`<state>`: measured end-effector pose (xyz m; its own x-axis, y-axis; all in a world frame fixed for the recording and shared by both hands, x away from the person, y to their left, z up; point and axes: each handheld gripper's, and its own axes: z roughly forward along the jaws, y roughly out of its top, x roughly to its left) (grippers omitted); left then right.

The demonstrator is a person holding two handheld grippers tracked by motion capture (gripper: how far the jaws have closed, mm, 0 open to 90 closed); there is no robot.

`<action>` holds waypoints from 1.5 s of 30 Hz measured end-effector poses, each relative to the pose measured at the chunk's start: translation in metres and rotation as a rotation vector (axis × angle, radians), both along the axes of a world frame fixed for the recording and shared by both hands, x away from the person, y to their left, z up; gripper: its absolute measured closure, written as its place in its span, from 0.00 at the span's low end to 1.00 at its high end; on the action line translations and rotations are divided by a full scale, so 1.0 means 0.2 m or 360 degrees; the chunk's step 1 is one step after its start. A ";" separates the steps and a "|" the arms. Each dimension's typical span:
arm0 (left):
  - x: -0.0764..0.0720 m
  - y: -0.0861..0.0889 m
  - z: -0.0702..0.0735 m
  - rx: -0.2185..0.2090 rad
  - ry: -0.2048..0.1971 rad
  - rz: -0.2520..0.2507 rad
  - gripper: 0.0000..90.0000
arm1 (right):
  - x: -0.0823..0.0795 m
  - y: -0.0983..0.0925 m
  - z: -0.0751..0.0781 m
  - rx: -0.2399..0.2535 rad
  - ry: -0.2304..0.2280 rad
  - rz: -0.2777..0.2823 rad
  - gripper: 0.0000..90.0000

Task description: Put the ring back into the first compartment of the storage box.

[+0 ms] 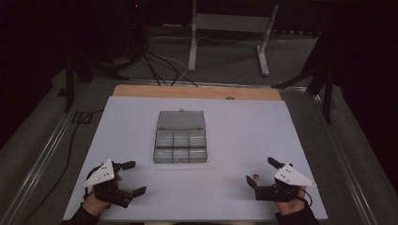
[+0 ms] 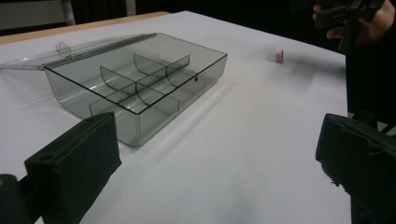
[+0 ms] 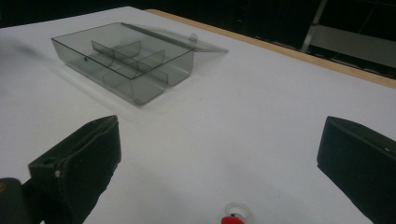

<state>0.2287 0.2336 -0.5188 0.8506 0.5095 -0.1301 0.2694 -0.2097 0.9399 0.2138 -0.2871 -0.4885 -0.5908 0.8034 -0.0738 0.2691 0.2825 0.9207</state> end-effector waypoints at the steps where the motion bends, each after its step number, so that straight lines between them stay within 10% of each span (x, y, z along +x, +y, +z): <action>1: 0.00 0.00 0.00 0.0002 0.0000 0.0003 0.00 | 0.00 0.00 0.00 -0.0006 0.0005 -0.0025 0.00; 10: 0.00 0.00 0.00 -0.0004 0.0004 -0.0001 0.00 | 0.01 -0.02 0.00 0.0003 0.0019 -0.0126 0.00; 22: 0.01 0.00 0.00 -0.0006 0.0022 0.0003 0.00 | 0.03 -0.03 -0.02 0.0025 0.0256 -0.0273 0.00; 45: 0.00 0.00 0.00 -0.0005 0.0029 -0.0008 0.00 | 0.08 0.01 -0.12 -0.0073 0.0513 -0.0240 0.00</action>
